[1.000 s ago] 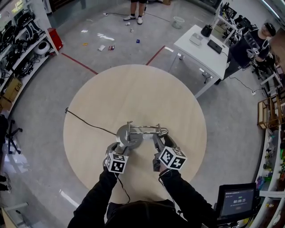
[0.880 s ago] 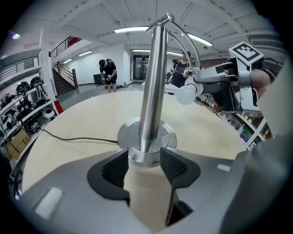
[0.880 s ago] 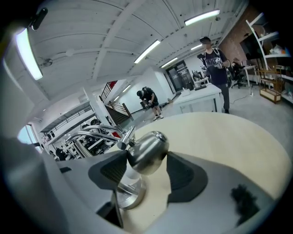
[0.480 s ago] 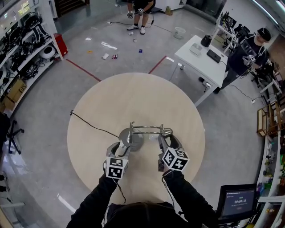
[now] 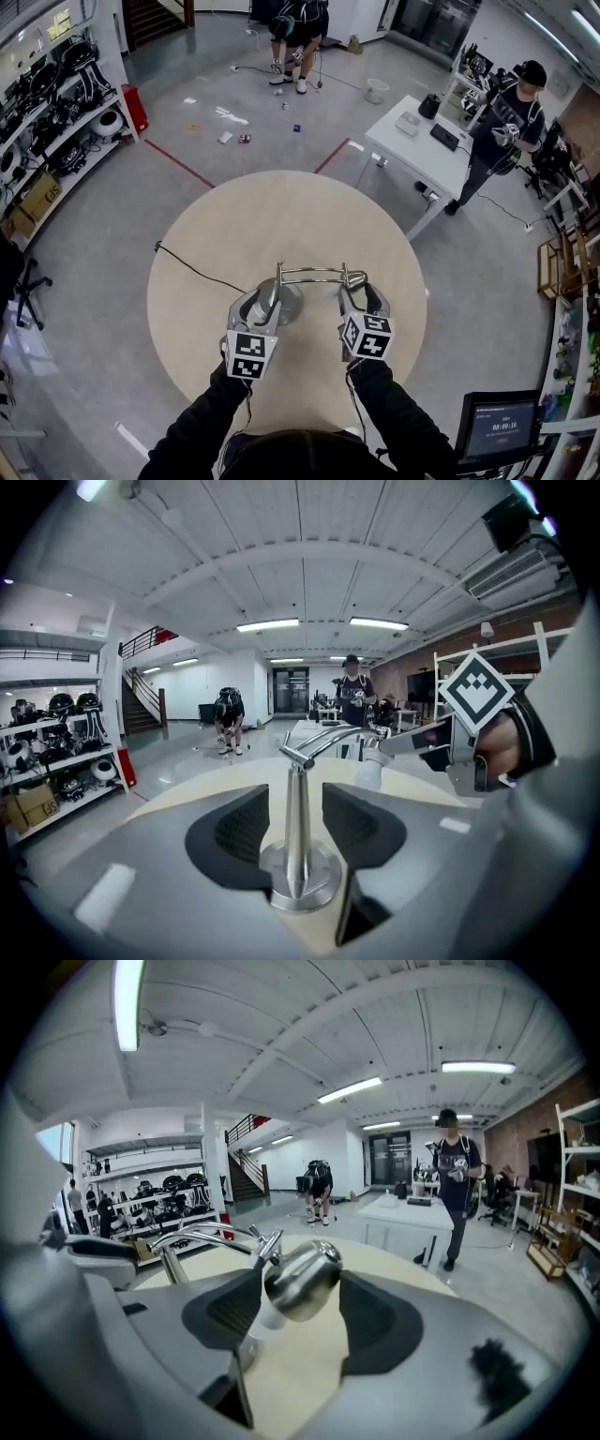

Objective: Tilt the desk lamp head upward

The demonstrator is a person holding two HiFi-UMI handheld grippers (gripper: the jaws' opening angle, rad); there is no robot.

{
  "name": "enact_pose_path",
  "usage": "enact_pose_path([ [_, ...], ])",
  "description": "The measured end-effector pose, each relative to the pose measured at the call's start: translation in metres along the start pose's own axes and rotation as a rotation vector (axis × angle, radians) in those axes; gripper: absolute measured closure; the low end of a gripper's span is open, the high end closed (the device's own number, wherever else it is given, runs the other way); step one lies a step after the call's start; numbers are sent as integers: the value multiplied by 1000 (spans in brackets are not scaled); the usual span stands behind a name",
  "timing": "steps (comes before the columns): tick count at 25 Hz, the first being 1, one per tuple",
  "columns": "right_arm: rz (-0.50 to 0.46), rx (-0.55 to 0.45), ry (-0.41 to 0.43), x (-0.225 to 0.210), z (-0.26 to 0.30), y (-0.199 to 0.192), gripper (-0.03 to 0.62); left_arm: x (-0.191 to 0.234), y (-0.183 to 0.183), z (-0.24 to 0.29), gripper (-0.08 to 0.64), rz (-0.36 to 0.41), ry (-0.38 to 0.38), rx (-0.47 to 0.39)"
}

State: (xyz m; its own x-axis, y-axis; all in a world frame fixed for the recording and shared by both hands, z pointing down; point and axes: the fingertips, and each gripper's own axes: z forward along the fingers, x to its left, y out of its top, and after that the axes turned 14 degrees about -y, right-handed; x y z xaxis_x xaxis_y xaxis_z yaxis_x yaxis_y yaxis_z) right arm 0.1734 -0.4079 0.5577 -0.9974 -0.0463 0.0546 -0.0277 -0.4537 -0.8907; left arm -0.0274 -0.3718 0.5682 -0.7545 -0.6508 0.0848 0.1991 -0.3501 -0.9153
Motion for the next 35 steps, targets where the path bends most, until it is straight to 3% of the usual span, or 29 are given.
enact_pose_path([
  [8, -251, -143, -47, 1, -14, 35, 322, 4, 28, 9, 388, 23, -41, -40],
  [15, -403, -199, -67, 4, -12, 51, 324, 2, 14, 35, 400, 26, -84, -10],
  [35, -688, -341, -128, 20, -34, 99, 339, -5, 17, 50, 423, 22, -116, -18],
])
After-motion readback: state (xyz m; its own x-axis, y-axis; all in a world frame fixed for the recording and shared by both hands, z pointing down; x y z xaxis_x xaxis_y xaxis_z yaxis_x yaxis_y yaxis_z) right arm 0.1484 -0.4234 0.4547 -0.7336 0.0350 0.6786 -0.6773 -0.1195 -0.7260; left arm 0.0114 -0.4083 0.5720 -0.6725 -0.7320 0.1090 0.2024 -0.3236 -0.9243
